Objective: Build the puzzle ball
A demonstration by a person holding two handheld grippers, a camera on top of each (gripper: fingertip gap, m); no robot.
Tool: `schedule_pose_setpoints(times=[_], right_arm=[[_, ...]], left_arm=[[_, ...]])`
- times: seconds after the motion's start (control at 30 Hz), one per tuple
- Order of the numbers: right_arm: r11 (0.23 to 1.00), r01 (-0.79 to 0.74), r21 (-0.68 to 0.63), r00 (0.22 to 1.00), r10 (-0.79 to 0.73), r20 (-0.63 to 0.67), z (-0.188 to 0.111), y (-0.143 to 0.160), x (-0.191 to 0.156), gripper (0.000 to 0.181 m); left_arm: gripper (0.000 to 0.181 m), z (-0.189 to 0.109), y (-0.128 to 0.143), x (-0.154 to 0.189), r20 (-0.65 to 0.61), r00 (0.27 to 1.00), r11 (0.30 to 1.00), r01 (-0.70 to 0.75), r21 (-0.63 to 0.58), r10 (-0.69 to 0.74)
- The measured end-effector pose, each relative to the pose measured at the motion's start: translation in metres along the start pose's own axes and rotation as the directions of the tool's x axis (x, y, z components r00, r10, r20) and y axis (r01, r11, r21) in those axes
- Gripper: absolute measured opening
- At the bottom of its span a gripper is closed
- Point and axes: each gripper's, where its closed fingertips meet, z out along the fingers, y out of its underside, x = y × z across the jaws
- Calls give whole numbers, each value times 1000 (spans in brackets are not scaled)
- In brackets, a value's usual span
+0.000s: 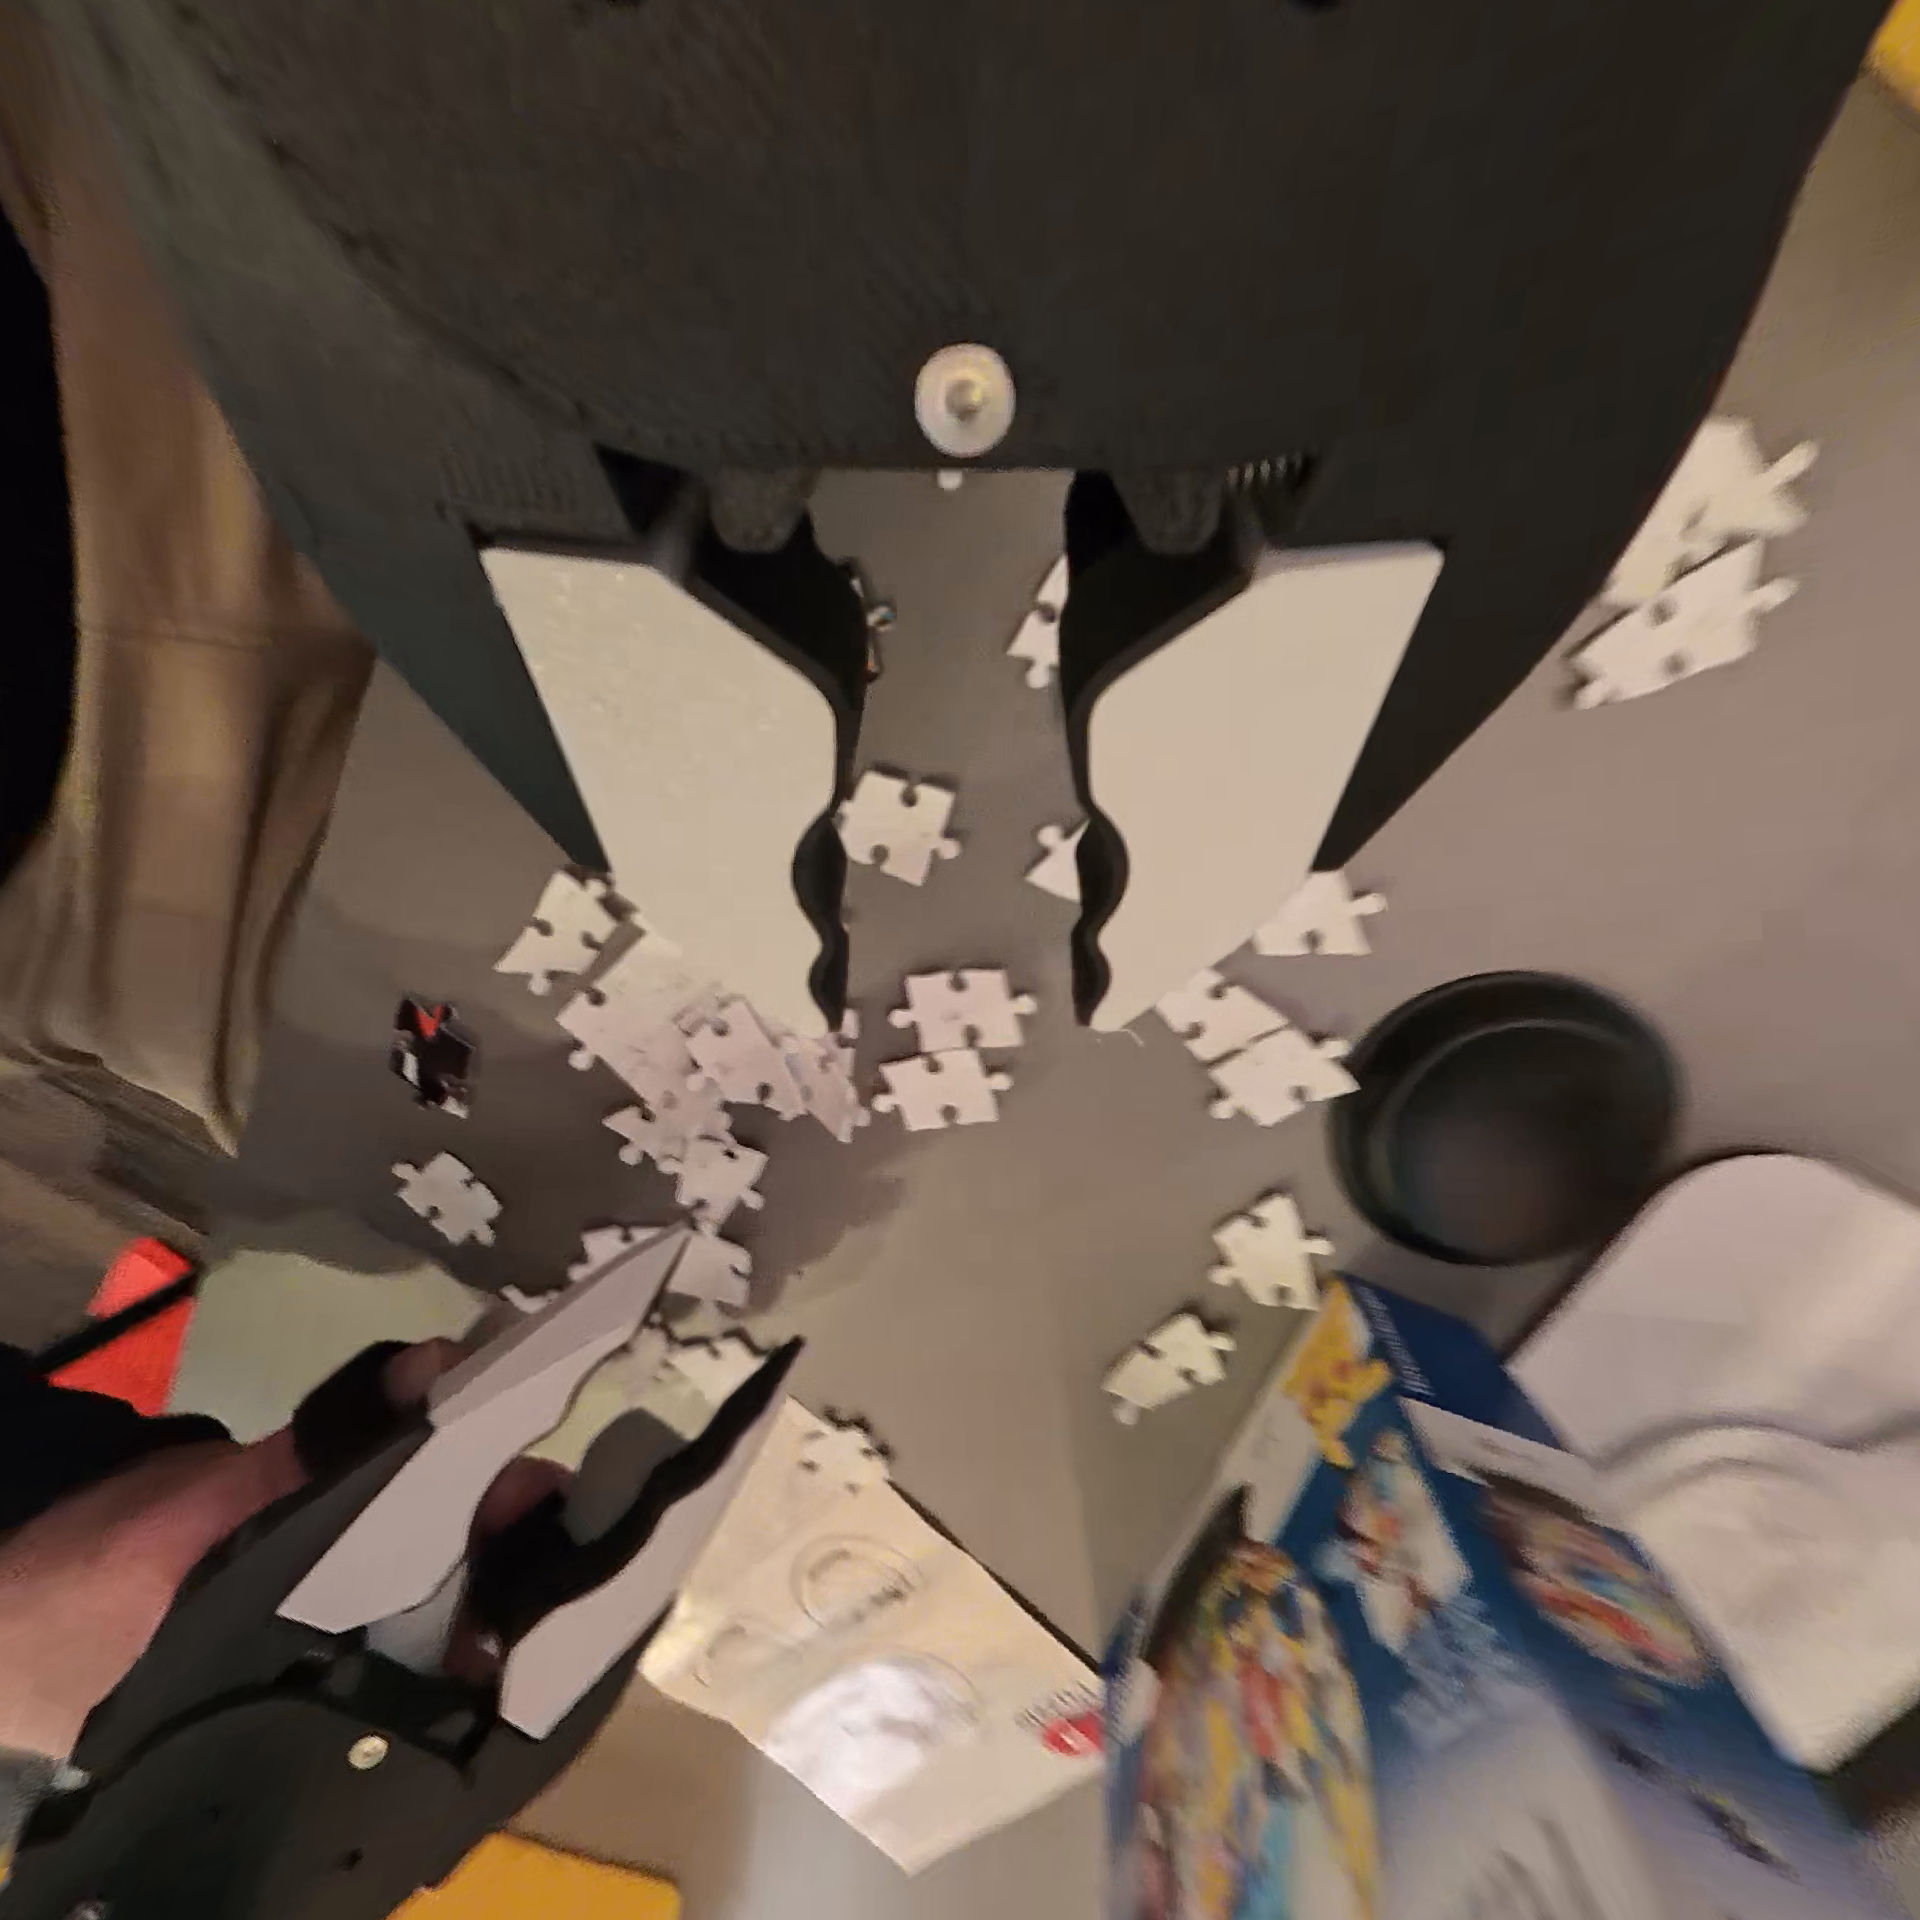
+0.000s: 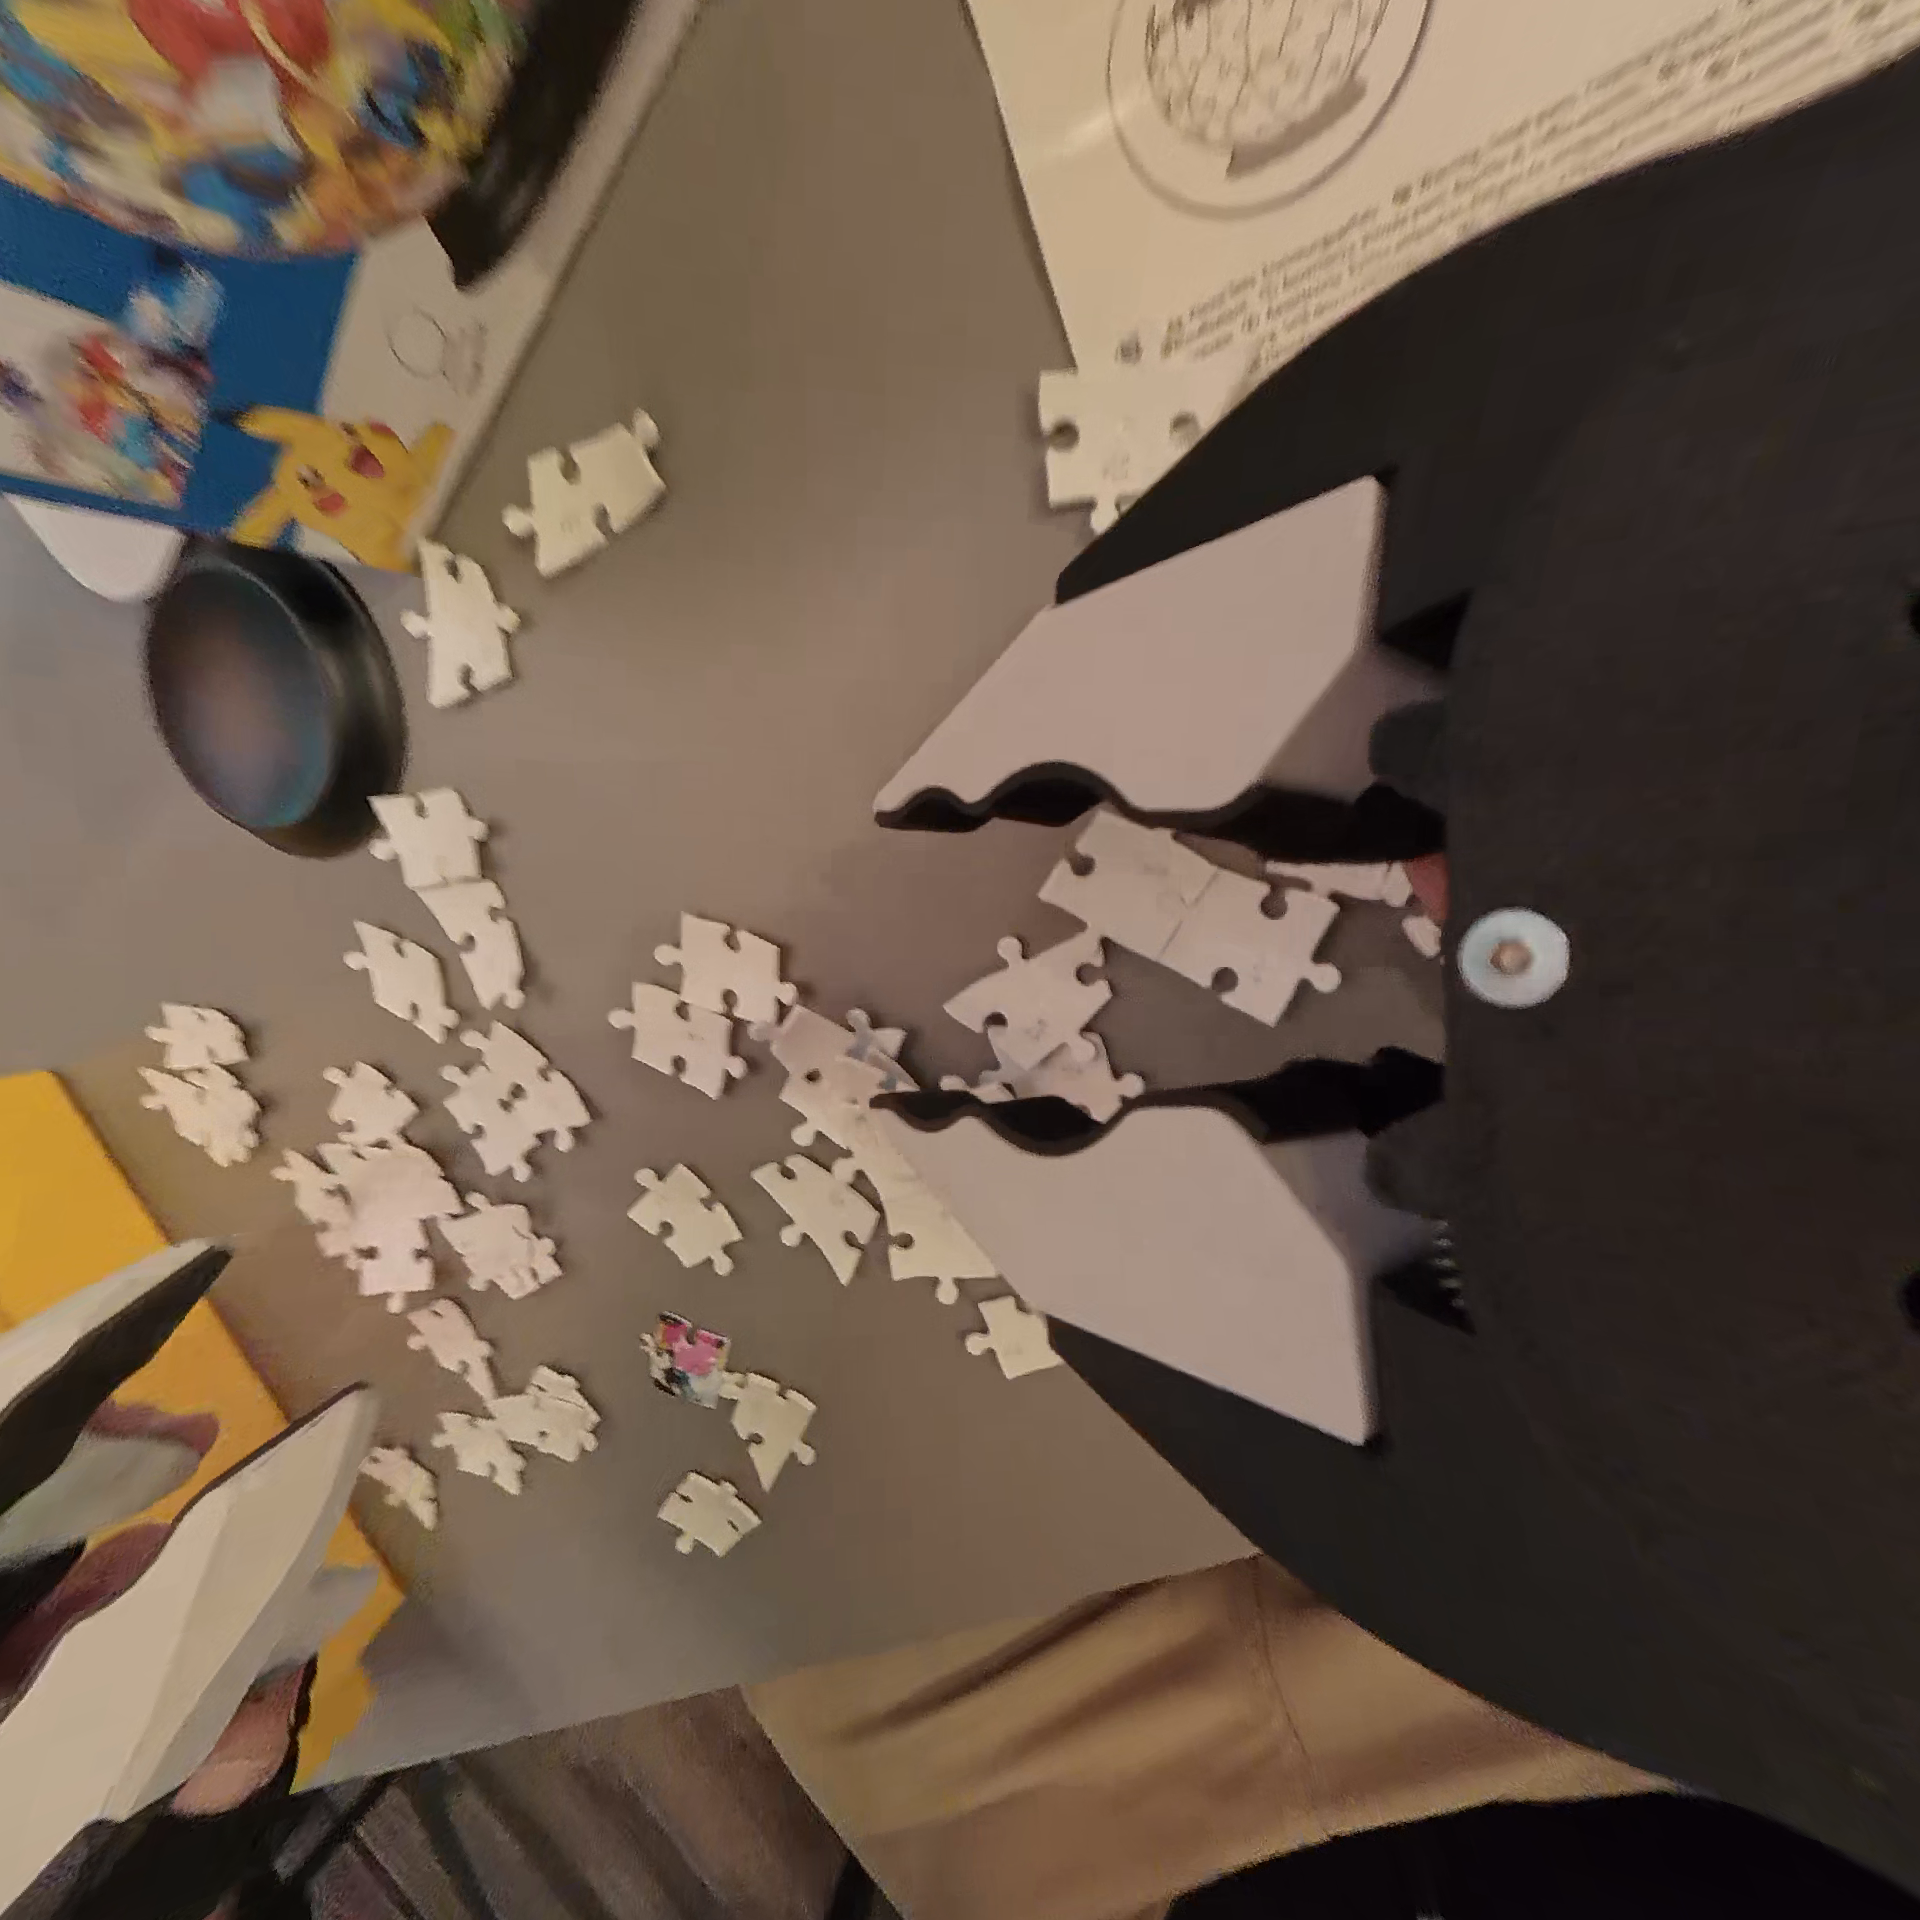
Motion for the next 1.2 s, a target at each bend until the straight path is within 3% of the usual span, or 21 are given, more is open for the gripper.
schedule_pose_setpoints(times=[0.03, 0.17, 0.6, 0.8, 0.97, 1.2], right_arm=[[1000, 14, 20, 1000, -14, -20, -3, -5, 3, 48], [998, 48, 46, 995, -44, -95, -6, -16, 15, 47], [985, 150, 83, 983, -139, -118, 16, -51, 8, 40], [976, 114, 185, 982, -82, -170, 3, -76, 29, 36], [975, 20, 221, 984, 20, -178, -5, -77, 50, 34], [959, -15, 284, 971, 82, -226, -25, -80, 70, 30]], left_arm=[[41, -9, -3, -5, 36, 999, 1000, -1, 23, 0], [40, -31, 6, -10, 112, 994, 1000, -5, 28, 1], [37, -65, 97, -13, 361, 930, 997, 79, -9, -70], [37, -84, 109, -19, 441, 893, 995, 102, 11, -96], [34, -103, 107, -30, 499, 856, 990, 107, 87, -137], [27, -104, 106, -37, 496, 853, 984, 104, 143, -162]])
